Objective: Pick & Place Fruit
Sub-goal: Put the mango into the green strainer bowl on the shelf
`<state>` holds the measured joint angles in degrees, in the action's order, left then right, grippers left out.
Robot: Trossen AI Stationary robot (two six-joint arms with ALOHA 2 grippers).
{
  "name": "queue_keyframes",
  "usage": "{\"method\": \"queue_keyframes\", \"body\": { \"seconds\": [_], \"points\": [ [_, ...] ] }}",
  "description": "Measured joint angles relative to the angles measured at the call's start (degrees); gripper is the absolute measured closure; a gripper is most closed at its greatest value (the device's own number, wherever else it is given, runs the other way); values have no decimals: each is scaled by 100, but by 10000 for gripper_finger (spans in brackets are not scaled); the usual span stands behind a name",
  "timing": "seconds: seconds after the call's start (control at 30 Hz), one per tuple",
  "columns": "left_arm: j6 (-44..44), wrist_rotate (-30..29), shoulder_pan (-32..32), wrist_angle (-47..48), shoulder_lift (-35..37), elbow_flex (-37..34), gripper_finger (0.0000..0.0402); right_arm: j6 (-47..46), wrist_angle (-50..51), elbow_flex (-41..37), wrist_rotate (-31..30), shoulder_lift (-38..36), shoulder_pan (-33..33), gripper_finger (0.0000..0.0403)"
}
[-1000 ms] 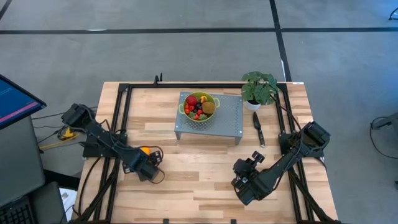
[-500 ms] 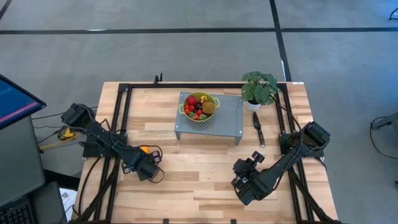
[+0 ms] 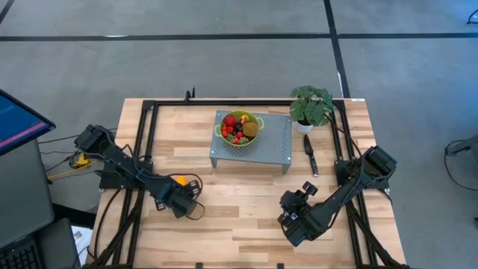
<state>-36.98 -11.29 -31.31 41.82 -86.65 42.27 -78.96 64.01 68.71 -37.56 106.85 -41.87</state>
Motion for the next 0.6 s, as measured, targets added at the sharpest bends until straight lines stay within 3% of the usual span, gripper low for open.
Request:
{"method": "queue_keyframes", "body": {
  "seconds": [0.2,0.6],
  "points": [
    [67,-97,-4,-1152,2,119,190,0,0,0,0,0,0,294],
    [1522,-390,-11,-4803,267,205,191,0,2,0,0,0,-2,294]
  ]
}}
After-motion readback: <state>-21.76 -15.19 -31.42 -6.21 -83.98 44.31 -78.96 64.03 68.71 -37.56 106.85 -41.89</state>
